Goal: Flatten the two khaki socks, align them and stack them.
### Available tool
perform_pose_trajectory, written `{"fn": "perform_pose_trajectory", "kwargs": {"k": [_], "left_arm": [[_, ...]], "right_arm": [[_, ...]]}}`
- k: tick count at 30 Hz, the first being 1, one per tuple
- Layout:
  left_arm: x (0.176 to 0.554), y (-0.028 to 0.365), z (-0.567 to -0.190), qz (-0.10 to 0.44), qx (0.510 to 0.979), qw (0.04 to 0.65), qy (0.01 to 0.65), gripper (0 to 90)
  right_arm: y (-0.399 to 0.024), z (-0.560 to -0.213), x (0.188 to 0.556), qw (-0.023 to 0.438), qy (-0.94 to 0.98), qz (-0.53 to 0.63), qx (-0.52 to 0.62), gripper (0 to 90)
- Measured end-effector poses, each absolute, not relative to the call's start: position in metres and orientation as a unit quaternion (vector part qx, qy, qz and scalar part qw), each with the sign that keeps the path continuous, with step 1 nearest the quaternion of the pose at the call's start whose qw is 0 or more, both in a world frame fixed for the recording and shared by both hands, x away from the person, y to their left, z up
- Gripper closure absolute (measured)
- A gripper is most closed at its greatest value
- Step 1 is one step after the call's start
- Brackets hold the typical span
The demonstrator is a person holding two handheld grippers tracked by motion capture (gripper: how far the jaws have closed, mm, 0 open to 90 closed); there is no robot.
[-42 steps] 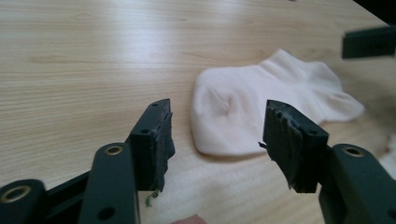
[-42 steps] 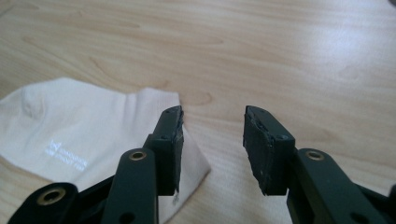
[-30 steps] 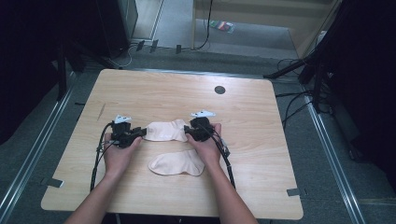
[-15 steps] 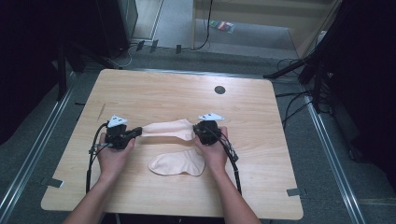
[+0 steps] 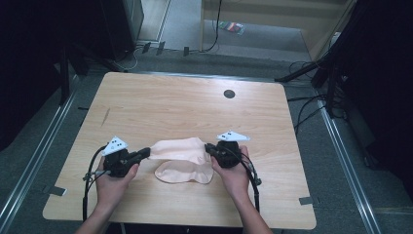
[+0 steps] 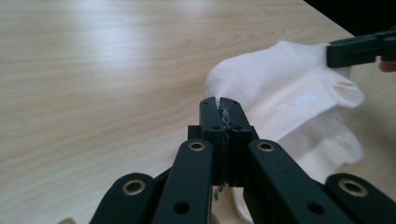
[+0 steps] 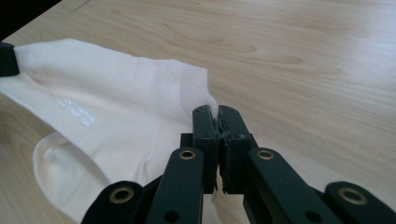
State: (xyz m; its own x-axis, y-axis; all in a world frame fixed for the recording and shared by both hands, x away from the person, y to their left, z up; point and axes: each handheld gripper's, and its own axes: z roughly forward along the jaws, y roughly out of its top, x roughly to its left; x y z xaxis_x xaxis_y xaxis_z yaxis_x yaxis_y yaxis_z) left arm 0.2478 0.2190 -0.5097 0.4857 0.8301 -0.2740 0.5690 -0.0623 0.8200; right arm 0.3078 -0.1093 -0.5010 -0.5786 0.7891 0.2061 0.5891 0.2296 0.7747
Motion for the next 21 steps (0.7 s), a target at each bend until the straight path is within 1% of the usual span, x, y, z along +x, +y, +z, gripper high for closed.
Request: {"fn": "perform_pose_trajectory", "kwargs": {"k": [6, 10, 14, 18, 19, 20, 21], "left_arm": [[0.232, 0.213, -0.514, 0.119, 0.731, 0.480, 0.470, 90.0], [0.227, 0.208, -0.520, 0.127, 0.747, 0.465, 0.458, 90.0], [0.225, 0.205, -0.523, 0.133, 0.760, 0.450, 0.450, 90.0], [0.224, 0.205, -0.525, 0.152, 0.766, 0.433, 0.450, 90.0], [0.224, 0.206, -0.526, 0.152, 0.764, 0.435, 0.452, 90.0], [0.225, 0.208, -0.528, 0.141, 0.762, 0.439, 0.455, 90.0], [0.225, 0.208, -0.528, 0.141, 0.762, 0.439, 0.455, 90.0]], "right_arm": [[-0.118, -0.509, 0.290, 0.104, 0.781, 0.426, 0.444, 87.2], [-0.123, -0.516, 0.278, 0.099, 0.784, 0.420, 0.447, 87.2], [-0.126, -0.519, 0.274, 0.109, 0.789, 0.412, 0.443, 87.3], [-0.129, -0.518, 0.275, 0.133, 0.786, 0.406, 0.446, 87.7], [-0.130, -0.519, 0.274, 0.139, 0.788, 0.406, 0.442, 87.7], [-0.131, -0.520, 0.273, 0.135, 0.785, 0.408, 0.446, 87.7], [-0.131, -0.520, 0.273, 0.135, 0.785, 0.408, 0.446, 87.7]]}}
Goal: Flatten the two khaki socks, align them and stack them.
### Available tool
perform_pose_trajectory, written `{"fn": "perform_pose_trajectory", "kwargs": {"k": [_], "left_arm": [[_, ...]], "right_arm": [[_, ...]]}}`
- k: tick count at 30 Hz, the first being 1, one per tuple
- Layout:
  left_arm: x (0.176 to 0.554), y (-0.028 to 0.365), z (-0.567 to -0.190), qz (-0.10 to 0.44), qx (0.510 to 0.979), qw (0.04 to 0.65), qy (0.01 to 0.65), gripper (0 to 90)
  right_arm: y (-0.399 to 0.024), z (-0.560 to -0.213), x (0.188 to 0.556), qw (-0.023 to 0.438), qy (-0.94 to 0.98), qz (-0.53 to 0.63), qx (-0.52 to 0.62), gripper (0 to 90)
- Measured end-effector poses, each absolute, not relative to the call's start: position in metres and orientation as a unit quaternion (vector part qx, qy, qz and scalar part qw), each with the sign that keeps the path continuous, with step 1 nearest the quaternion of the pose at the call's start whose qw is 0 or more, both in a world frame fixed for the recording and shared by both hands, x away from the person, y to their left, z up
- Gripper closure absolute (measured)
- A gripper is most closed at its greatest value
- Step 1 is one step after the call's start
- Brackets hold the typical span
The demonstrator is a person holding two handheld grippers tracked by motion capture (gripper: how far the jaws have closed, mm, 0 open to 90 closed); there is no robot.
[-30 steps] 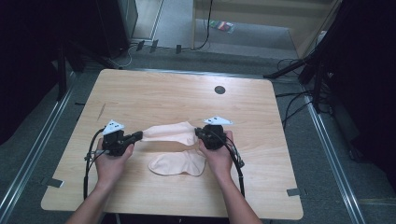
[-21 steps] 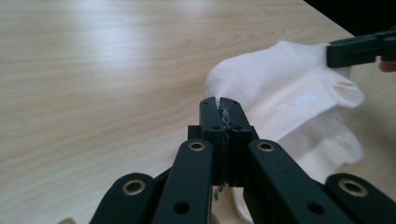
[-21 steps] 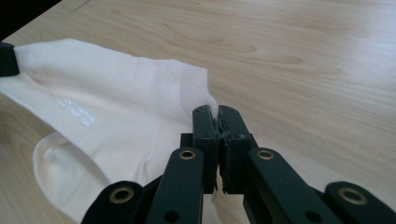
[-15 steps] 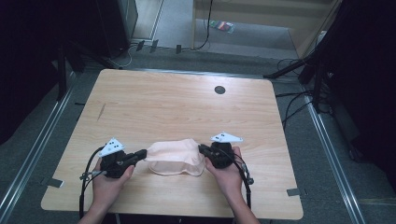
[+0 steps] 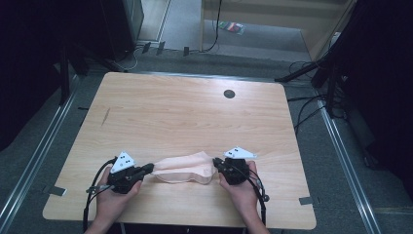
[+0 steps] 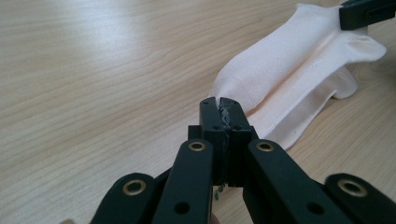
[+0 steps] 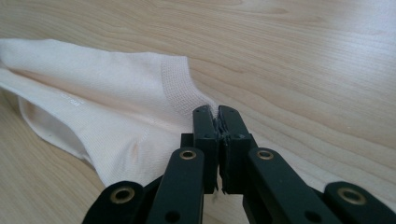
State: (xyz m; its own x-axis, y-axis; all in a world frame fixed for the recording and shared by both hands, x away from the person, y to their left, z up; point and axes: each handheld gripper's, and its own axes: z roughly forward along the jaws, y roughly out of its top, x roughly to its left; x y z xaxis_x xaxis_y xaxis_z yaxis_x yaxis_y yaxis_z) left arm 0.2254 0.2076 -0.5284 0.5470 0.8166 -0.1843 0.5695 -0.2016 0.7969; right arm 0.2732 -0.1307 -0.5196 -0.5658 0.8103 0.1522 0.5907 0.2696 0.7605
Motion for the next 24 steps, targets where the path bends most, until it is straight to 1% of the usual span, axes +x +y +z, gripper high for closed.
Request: {"fn": "perform_pose_trajectory", "kwargs": {"k": [3, 5, 6, 7, 8, 9, 10, 11, 13, 14, 15, 16, 17, 18, 19, 20, 21, 23, 24], "left_arm": [[0.226, 0.203, -0.534, 0.129, 0.767, 0.441, 0.448, 90.0], [0.226, 0.202, -0.536, 0.133, 0.764, 0.443, 0.449, 89.5], [0.228, 0.200, -0.539, 0.126, 0.767, 0.442, 0.447, 88.1], [0.228, 0.200, -0.539, 0.126, 0.767, 0.442, 0.447, 82.5], [0.229, 0.198, -0.542, 0.131, 0.771, 0.437, 0.443, 82.5], [0.229, 0.196, -0.543, 0.145, 0.774, 0.433, 0.439, 65.2], [0.228, 0.194, -0.545, 0.155, 0.778, 0.427, 0.434, 51.0], [0.228, 0.194, -0.544, 0.157, 0.779, 0.428, 0.431, 49.1], [0.227, 0.197, -0.541, 0.149, 0.768, 0.451, 0.429, 46.3], [0.227, 0.197, -0.541, 0.149, 0.768, 0.451, 0.429, 47.0], [0.228, 0.199, -0.539, 0.144, 0.763, 0.461, 0.430, 47.0], [0.227, 0.200, -0.538, 0.139, 0.758, 0.470, 0.430, 52.4], [0.227, 0.201, -0.537, 0.140, 0.757, 0.472, 0.431, 52.4], [0.229, 0.200, -0.538, 0.137, 0.756, 0.468, 0.438, 60.2], [0.229, 0.200, -0.538, 0.137, 0.756, 0.468, 0.438, 64.5], [0.231, 0.199, -0.540, 0.131, 0.756, 0.465, 0.442, 68.9], [0.231, 0.199, -0.540, 0.131, 0.756, 0.465, 0.442, 69.8], [0.232, 0.198, -0.541, 0.129, 0.753, 0.466, 0.445, 75.3], [0.233, 0.196, -0.542, 0.128, 0.756, 0.462, 0.446, 75.3]], "right_arm": [[-0.126, -0.526, 0.273, 0.110, 0.789, 0.416, 0.440, 87.3], [-0.125, -0.527, 0.273, 0.112, 0.789, 0.415, 0.438, 86.9], [-0.123, -0.529, 0.272, 0.121, 0.786, 0.419, 0.438, 83.8], [-0.123, -0.529, 0.272, 0.121, 0.786, 0.419, 0.438, 83.8], [-0.123, -0.530, 0.273, 0.121, 0.786, 0.418, 0.439, 78.1], [-0.123, -0.531, 0.274, 0.123, 0.784, 0.418, 0.443, 61.5], [-0.125, -0.531, 0.274, 0.142, 0.774, 0.421, 0.452, 49.1], [-0.128, -0.530, 0.273, 0.140, 0.771, 0.425, 0.454, 48.4], [-0.134, -0.527, 0.273, 0.127, 0.759, 0.440, 0.463, 48.4], [-0.134, -0.527, 0.273, 0.127, 0.759, 0.440, 0.463, 48.4], [-0.138, -0.525, 0.272, 0.126, 0.754, 0.446, 0.466, 50.5], [-0.142, -0.523, 0.270, 0.126, 0.746, 0.453, 0.471, 57.9], [-0.142, -0.523, 0.270, 0.126, 0.746, 0.453, 0.471, 57.9], [-0.143, -0.526, 0.270, 0.118, 0.744, 0.452, 0.478, 60.2], [-0.143, -0.526, 0.270, 0.118, 0.744, 0.452, 0.478, 60.2], [-0.139, -0.532, 0.271, 0.102, 0.749, 0.448, 0.477, 60.7], [-0.139, -0.532, 0.271, 0.102, 0.749, 0.448, 0.477, 60.7], [-0.133, -0.535, 0.270, 0.099, 0.755, 0.442, 0.474, 62.0], [-0.130, -0.536, 0.270, 0.098, 0.761, 0.440, 0.467, 62.8]]}}
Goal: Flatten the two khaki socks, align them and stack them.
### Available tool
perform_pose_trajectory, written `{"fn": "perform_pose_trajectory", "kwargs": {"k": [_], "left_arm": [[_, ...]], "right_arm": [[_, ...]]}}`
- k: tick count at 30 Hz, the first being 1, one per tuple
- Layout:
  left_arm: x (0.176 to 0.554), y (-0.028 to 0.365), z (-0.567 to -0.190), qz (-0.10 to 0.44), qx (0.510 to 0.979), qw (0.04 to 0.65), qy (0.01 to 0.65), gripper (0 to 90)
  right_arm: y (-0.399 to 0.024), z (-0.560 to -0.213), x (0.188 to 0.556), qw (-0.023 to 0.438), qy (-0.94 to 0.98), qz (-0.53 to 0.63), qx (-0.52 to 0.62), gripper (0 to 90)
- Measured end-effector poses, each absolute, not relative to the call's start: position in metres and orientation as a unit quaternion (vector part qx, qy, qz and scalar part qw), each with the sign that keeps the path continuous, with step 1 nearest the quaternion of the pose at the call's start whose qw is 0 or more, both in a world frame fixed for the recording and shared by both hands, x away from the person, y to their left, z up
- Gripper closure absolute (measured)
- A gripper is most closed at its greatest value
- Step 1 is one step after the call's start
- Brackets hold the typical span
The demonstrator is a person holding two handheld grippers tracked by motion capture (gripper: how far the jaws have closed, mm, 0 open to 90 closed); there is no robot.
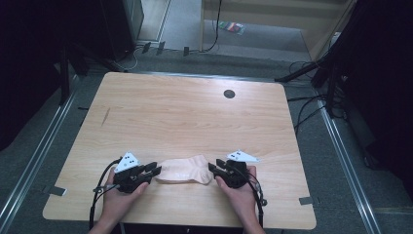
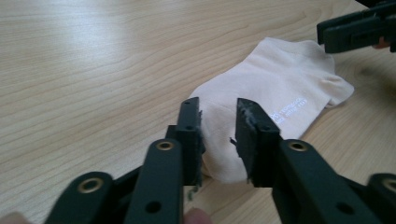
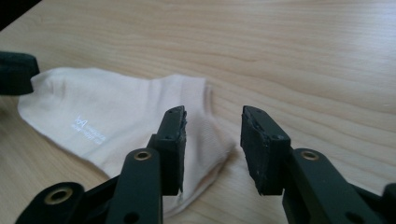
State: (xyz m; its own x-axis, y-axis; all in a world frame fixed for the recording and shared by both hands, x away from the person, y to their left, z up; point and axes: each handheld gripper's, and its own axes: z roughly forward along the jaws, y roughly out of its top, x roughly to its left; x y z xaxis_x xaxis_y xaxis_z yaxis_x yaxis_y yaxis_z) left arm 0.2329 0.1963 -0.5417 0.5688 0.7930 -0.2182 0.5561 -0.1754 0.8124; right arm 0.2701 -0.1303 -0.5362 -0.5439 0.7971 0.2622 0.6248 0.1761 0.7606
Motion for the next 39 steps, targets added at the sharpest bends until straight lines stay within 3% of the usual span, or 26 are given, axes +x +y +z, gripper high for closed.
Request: {"fn": "perform_pose_trajectory", "kwargs": {"k": [1, 3, 4, 8, 10, 12, 14, 15, 16, 17, 22, 29, 33, 34, 36, 37, 39], "left_arm": [[0.234, 0.195, -0.543, 0.128, 0.760, 0.453, 0.449, 82.4], [0.237, 0.193, -0.546, 0.118, 0.766, 0.443, 0.451, 87.2], [0.237, 0.191, -0.547, 0.123, 0.770, 0.434, 0.451, 87.6], [0.238, 0.185, -0.551, 0.130, 0.789, 0.410, 0.438, 83.9], [0.238, 0.184, -0.549, 0.139, 0.793, 0.405, 0.433, 75.2], [0.237, 0.189, -0.545, 0.132, 0.780, 0.434, 0.431, 57.3], [0.235, 0.193, -0.541, 0.131, 0.770, 0.453, 0.430, 56.8], [0.232, 0.196, -0.533, 0.143, 0.754, 0.481, 0.424, 67.4], [0.232, 0.196, -0.533, 0.143, 0.754, 0.481, 0.424, 72.4], [0.233, 0.194, -0.530, 0.134, 0.747, 0.495, 0.423, 79.7], [0.246, 0.169, -0.545, 0.130, 0.779, 0.429, 0.437, 88.5], [0.247, 0.167, -0.549, 0.162, 0.791, 0.386, 0.446, 90.0], [0.247, 0.170, -0.551, 0.160, 0.783, 0.394, 0.453, 90.0], [0.247, 0.170, -0.551, 0.160, 0.783, 0.400, 0.449, 87.5], [0.245, 0.173, -0.550, 0.158, 0.777, 0.416, 0.445, 74.0], [0.243, 0.176, -0.547, 0.159, 0.771, 0.428, 0.445, 74.0], [0.235, 0.184, -0.539, 0.166, 0.770, 0.442, 0.430, 85.3]], "right_arm": [[-0.124, -0.539, 0.269, 0.107, 0.771, 0.428, 0.459, 66.5], [-0.121, -0.540, 0.270, 0.110, 0.776, 0.421, 0.456, 70.7], [-0.118, -0.543, 0.271, 0.126, 0.782, 0.407, 0.456, 78.3], [-0.117, -0.547, 0.271, 0.133, 0.781, 0.405, 0.456, 78.2], [-0.117, -0.544, 0.270, 0.141, 0.777, 0.403, 0.463, 67.8], [-0.116, -0.533, 0.263, 0.141, 0.757, 0.438, 0.464, 65.8], [-0.113, -0.529, 0.261, 0.138, 0.756, 0.448, 0.457, 68.2], [-0.106, -0.525, 0.257, 0.122, 0.760, 0.464, 0.439, 75.6], [-0.106, -0.525, 0.257, 0.122, 0.760, 0.464, 0.439, 75.6], [-0.096, -0.527, 0.255, 0.101, 0.768, 0.467, 0.428, 85.4], [-0.070, -0.541, 0.254, 0.084, 0.801, 0.437, 0.400, 90.0], [-0.070, -0.550, 0.256, 0.080, 0.811, 0.417, 0.404, 90.0], [-0.075, -0.551, 0.256, 0.070, 0.807, 0.422, 0.408, 90.0], [-0.076, -0.551, 0.257, 0.061, 0.803, 0.424, 0.414, 89.0], [-0.086, -0.548, 0.258, 0.041, 0.779, 0.456, 0.429, 84.0], [-0.086, -0.548, 0.258, 0.041, 0.779, 0.456, 0.429, 84.0], [-0.102, -0.541, 0.259, 0.059, 0.762, 0.470, 0.442, 84.9]]}}
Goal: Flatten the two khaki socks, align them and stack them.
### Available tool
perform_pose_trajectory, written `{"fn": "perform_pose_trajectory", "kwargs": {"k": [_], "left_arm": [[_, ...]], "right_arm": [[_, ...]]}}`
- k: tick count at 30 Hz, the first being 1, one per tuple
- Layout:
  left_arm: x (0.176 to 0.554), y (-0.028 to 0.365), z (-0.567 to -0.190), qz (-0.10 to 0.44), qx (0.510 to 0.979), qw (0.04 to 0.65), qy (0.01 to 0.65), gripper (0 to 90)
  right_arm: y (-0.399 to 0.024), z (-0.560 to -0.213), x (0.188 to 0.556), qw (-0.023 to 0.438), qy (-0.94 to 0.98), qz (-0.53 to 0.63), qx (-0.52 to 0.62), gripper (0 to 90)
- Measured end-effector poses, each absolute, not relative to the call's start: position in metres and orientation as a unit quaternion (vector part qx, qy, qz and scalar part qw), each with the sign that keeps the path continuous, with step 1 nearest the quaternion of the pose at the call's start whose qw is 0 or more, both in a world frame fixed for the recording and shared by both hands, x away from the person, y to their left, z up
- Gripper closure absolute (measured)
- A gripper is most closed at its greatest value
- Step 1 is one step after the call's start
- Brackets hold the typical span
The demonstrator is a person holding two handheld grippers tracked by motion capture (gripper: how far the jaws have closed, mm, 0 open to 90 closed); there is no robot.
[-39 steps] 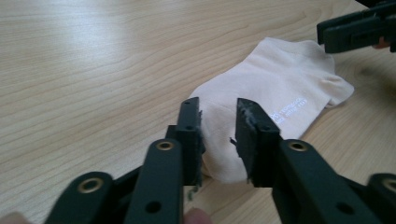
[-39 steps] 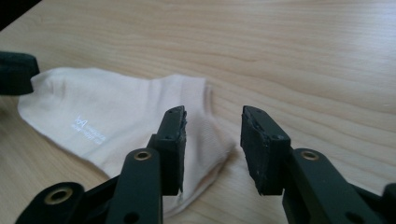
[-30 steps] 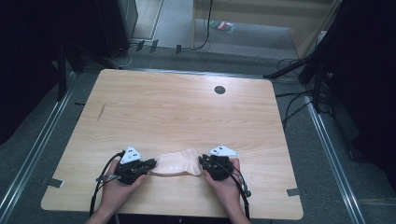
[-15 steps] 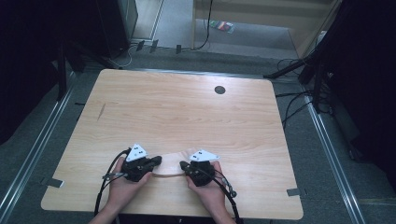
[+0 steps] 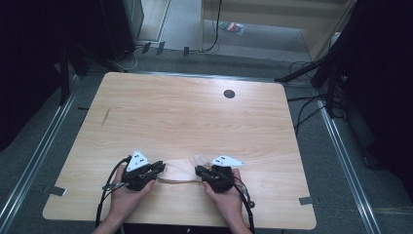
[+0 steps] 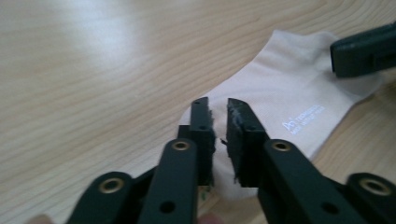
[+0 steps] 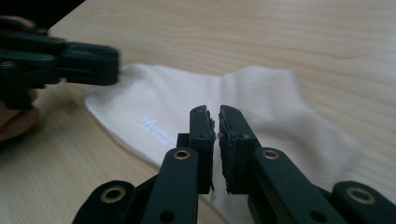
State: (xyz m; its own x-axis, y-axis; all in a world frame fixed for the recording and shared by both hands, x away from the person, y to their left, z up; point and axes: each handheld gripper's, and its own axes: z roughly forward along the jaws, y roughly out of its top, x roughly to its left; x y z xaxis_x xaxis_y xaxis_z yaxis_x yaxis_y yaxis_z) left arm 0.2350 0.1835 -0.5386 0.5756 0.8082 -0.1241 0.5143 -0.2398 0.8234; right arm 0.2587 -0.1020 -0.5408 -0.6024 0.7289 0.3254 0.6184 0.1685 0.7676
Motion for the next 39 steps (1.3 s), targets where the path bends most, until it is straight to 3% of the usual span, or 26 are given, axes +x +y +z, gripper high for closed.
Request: {"fn": "perform_pose_trajectory", "kwargs": {"k": [4, 6, 12, 14, 15, 16, 17, 18, 19, 20, 21, 22, 25, 27, 28, 30, 33, 39], "left_arm": [[0.232, 0.188, -0.538, 0.138, 0.780, 0.445, 0.418, 89.6], [0.233, 0.185, -0.547, 0.128, 0.798, 0.417, 0.415, 89.6], [0.235, 0.183, -0.550, 0.129, 0.801, 0.407, 0.419, 89.2], [0.233, 0.185, -0.549, 0.127, 0.795, 0.426, 0.414, 83.9], [0.232, 0.190, -0.548, 0.124, 0.781, 0.454, 0.410, 71.2], [0.232, 0.190, -0.548, 0.124, 0.781, 0.454, 0.410, 67.3], [0.233, 0.194, -0.547, 0.125, 0.772, 0.465, 0.415, 63.1], [0.233, 0.198, -0.547, 0.131, 0.763, 0.475, 0.418, 63.1], [0.234, 0.209, -0.547, 0.152, 0.742, 0.498, 0.423, 55.0], [0.234, 0.209, -0.547, 0.152, 0.742, 0.498, 0.423, 50.9], [0.235, 0.214, -0.546, 0.166, 0.733, 0.504, 0.426, 45.6], [0.236, 0.220, -0.546, 0.173, 0.725, 0.507, 0.433, 45.6], [0.238, 0.237, -0.542, 0.186, 0.694, 0.523, 0.459, 31.5], [0.238, 0.246, -0.540, 0.187, 0.683, 0.526, 0.472, 30.5], [0.238, 0.256, -0.537, 0.192, 0.675, 0.522, 0.485, 26.2], [0.238, 0.260, -0.536, 0.193, 0.670, 0.520, 0.493, 23.8], [0.237, 0.272, -0.534, 0.197, 0.662, 0.513, 0.510, 12.3], [0.235, 0.296, -0.535, 0.204, 0.656, 0.501, 0.527, 3.2]], "right_arm": [[-0.118, -0.540, 0.261, 0.071, 0.751, 0.465, 0.463, 87.3], [-0.125, -0.544, 0.264, 0.089, 0.752, 0.443, 0.480, 89.3], [-0.124, -0.551, 0.267, 0.103, 0.766, 0.421, 0.474, 89.8], [-0.124, -0.549, 0.267, 0.100, 0.764, 0.426, 0.473, 84.4], [-0.128, -0.545, 0.267, 0.098, 0.756, 0.446, 0.470, 76.1], [-0.128, -0.545, 0.267, 0.098, 0.756, 0.446, 0.470, 76.1], [-0.131, -0.540, 0.268, 0.103, 0.752, 0.457, 0.463, 66.0], [-0.131, -0.540, 0.268, 0.103, 0.752, 0.457, 0.463, 66.0], [-0.137, -0.534, 0.269, 0.111, 0.750, 0.465, 0.458, 57.9], [-0.137, -0.534, 0.269, 0.111, 0.750, 0.465, 0.458, 57.9], [-0.144, -0.528, 0.270, 0.121, 0.745, 0.471, 0.457, 48.2], [-0.144, -0.528, 0.270, 0.121, 0.745, 0.471, 0.457, 48.2], [-0.164, -0.521, 0.271, 0.147, 0.737, 0.472, 0.461, 30.4], [-0.167, -0.520, 0.271, 0.150, 0.733, 0.474, 0.464, 25.7], [-0.177, -0.517, 0.272, 0.155, 0.721, 0.477, 0.478, 16.3], [-0.182, -0.516, 0.272, 0.157, 0.716, 0.478, 0.484, 13.5], [-0.203, -0.514, 0.273, 0.167, 0.698, 0.484, 0.501, 7.6], [-0.224, -0.514, 0.274, 0.177, 0.691, 0.482, 0.509, 1.3]]}}
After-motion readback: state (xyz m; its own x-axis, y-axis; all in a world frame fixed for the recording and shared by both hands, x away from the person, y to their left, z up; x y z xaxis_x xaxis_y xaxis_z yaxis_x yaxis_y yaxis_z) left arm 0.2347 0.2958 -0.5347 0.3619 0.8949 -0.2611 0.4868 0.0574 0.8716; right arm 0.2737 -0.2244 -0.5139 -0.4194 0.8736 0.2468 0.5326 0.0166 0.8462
